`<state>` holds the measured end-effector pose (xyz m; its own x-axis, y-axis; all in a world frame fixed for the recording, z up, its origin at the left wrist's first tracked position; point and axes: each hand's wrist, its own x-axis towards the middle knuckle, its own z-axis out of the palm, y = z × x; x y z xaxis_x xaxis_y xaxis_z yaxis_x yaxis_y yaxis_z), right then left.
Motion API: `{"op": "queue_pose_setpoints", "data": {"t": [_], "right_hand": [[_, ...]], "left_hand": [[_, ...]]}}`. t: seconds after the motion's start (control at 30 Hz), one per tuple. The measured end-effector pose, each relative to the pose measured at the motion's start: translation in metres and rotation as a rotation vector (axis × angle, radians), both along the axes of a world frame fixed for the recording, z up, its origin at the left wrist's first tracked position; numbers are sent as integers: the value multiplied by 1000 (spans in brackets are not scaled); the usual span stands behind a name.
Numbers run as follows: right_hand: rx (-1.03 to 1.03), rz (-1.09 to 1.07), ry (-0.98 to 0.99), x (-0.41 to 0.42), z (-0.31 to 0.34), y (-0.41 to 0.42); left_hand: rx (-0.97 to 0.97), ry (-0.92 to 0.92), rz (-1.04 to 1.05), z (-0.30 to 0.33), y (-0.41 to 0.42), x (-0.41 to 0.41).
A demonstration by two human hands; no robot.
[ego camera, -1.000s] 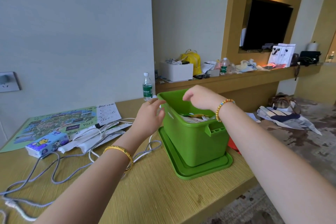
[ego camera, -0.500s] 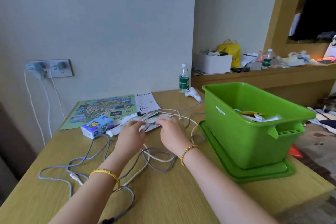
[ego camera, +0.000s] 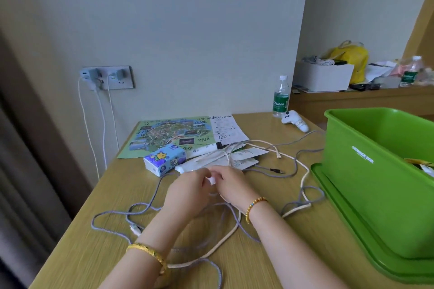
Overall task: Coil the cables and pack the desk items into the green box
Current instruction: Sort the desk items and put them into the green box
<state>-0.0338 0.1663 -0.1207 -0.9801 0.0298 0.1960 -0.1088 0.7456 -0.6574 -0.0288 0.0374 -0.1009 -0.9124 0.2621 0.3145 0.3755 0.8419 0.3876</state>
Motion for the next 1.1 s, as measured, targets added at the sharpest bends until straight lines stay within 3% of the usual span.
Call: {"op": "queue_pose_setpoints", "data": {"t": [0.1,0.2,0.33,0.53,0.83,1.03,1.1], "right_hand": [[256,-72,98,-9,9,1],[374,-90,223,-17,19,-3],[315,64,253,-29,17,-17],[591,196,271,-55,6,-43],[627,268,-176,-62,2,-47],[727,292,-45,-54,3,-46],[735,284,-86,-53,4,-46]], "left_hand": [[151,157,73,11,-23,-15],[119,237,144,10,-46,-37],[87,94,261,1,-66,-67],[217,-131,283,-22,-77,-102],[368,-179,304,-33,-86,-108],[404,-189,326,-30,-82,-103],[413,-207,329,-29,-82,-102]]}}
